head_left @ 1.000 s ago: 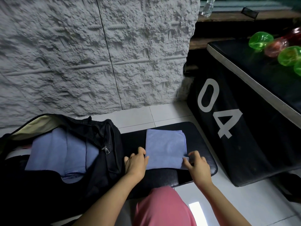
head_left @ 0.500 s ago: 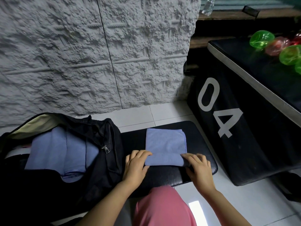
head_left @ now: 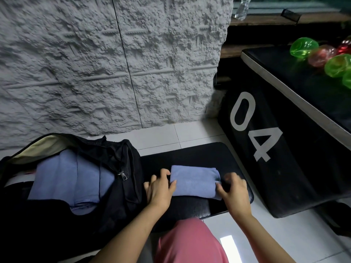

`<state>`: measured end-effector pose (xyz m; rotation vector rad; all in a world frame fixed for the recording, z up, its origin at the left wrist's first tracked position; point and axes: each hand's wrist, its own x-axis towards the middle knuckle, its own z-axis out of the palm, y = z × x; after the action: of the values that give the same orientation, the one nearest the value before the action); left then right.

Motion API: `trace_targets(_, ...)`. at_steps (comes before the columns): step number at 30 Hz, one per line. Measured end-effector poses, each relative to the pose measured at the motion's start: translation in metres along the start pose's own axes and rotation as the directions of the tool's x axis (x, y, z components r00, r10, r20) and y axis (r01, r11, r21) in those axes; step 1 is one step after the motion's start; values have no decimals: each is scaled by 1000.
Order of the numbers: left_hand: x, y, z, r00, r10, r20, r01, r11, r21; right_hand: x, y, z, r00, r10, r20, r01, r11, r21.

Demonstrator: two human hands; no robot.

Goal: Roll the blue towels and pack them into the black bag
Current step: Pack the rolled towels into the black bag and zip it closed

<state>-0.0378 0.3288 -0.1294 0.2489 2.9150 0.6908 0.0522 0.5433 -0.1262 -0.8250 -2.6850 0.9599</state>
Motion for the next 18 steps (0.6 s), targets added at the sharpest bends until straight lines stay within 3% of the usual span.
trace_targets(2, -3, 1, 0, 983, 161, -94, -155, 986, 65, -3, -1, -3, 979, -194, -60, 182, 969, -168)
trace_targets(4, -4, -4, 5, 938, 326, -118, -317, 944, 90, -9, 4, -2, 898, -440, -15, 409, 844, -347)
trace_targets(6, -5, -13, 5, 902, 417, -112, -412, 909, 67, -13, 15, 0, 841, -540, 17, 503, 771, -391)
trace_targets(9, -10, -19, 2, 908, 416, 51, -419, 906, 67, -15, 23, 4, 860, -503, 83, 490, 770, -409)
trace_targets(12, -9, -12, 4, 936, 345, 69, -349, 934, 75, -12, 17, 6, 900, -411, 143, 433, 816, -383)
trace_targets(15, -5, -7, 1, 969, 230, 94, -226, 973, -46, -4, 15, 5, 961, -212, 177, 244, 951, -188)
trace_targets(18, -2, -7, -3, 959, 121, 257, -50, 962, -267, 0, 20, 4, 969, -28, 244, 44, 997, -59)
